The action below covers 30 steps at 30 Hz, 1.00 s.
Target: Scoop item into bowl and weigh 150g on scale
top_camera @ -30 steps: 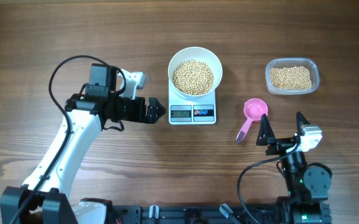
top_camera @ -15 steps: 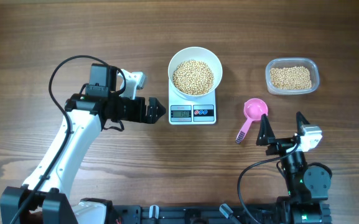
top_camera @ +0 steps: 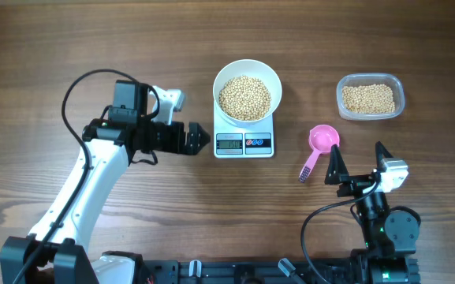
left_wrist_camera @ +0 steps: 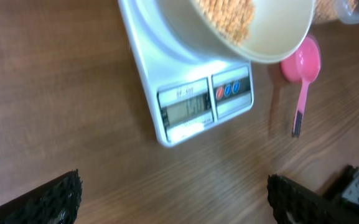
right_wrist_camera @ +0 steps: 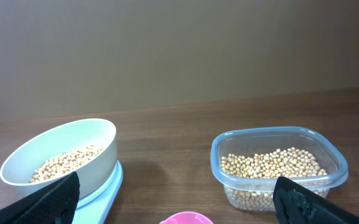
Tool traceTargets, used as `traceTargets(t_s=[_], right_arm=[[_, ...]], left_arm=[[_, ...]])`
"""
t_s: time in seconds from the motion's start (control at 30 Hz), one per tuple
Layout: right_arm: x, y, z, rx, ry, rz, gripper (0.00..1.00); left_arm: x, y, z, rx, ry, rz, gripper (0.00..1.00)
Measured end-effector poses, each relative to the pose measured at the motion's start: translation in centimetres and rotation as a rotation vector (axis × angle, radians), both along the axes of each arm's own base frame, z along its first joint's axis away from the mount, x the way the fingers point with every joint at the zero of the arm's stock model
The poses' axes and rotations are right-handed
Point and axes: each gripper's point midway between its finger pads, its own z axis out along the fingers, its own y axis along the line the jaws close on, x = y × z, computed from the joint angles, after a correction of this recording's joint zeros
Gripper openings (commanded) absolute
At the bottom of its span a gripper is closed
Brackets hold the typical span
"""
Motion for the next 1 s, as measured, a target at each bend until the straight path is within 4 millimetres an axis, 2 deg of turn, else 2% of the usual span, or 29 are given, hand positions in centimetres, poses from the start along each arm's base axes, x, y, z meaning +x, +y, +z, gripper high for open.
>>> traceTargets(t_s=[0.1, 0.2, 0.43, 0.53, 0.73, 0.87, 1.0], right_arm=[[0.0, 0.0, 0.0, 0.000, 0.000, 0.000, 1.00], [0.0, 0.0, 0.0, 0.000, 0.000, 0.000, 1.00], [0.0, 0.0, 0.0, 0.000, 0.000, 0.000, 1.00], [0.0, 0.0, 0.0, 0.000, 0.000, 0.000, 1.00], [0.0, 0.0, 0.0, 0.000, -0.001, 0.000, 0.99], [0.0, 0.0, 0.0, 0.000, -0.001, 0.000, 1.00], [0.0, 0.0, 0.0, -0.001, -0.002, 0.000, 1.00]], left_arm=[[1.3, -0.1, 0.9, -0.005, -0.075, 0.002, 1.00], [1.6, 0.1, 2.1, 0.009, -0.128, 0.010, 1.00], [0.8, 0.8, 7.6, 0.018, -0.321, 0.035, 1.00], [-0.7, 1.2, 10.0, 0.008, -0.420, 0.043, 1.00], [-5.3, 2.5, 12.7, 0.019, -0.627, 0.059, 1.00], [-8.1, 3.2, 13.9, 0.014, -0.763, 0.072, 1.00], [-10.1, 3.6, 13.2, 0.009, -0.850, 0.076, 1.00]])
